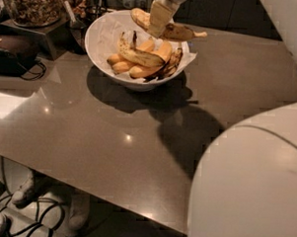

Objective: Pick banana from white bowl

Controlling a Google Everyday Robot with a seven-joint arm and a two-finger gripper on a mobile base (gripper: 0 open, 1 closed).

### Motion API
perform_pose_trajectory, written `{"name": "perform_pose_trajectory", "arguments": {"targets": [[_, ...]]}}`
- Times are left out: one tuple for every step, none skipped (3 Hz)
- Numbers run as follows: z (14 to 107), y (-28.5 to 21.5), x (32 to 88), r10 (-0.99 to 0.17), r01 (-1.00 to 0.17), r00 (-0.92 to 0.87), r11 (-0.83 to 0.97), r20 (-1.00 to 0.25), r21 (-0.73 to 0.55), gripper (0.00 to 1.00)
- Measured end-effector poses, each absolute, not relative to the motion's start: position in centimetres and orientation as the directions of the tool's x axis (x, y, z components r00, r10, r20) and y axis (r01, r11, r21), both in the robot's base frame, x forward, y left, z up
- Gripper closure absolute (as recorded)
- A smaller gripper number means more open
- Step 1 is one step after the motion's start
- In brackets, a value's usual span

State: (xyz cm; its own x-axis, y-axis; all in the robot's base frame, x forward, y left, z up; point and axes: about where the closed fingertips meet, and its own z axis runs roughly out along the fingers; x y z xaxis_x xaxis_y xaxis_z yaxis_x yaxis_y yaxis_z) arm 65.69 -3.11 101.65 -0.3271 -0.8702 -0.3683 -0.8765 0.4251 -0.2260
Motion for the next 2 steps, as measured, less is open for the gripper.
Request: {"name": "perform_pose_trajectory", "arguments": {"targets": [[102.08, -3.26, 65.06, -0.869, -0.876, -0.323, 0.424, -0.375, -0.229, 1.00], [102.36, -2.69, 64.79, -0.878, -0.881, -0.305, 0.407, -0.368, -0.241, 1.00]]}}
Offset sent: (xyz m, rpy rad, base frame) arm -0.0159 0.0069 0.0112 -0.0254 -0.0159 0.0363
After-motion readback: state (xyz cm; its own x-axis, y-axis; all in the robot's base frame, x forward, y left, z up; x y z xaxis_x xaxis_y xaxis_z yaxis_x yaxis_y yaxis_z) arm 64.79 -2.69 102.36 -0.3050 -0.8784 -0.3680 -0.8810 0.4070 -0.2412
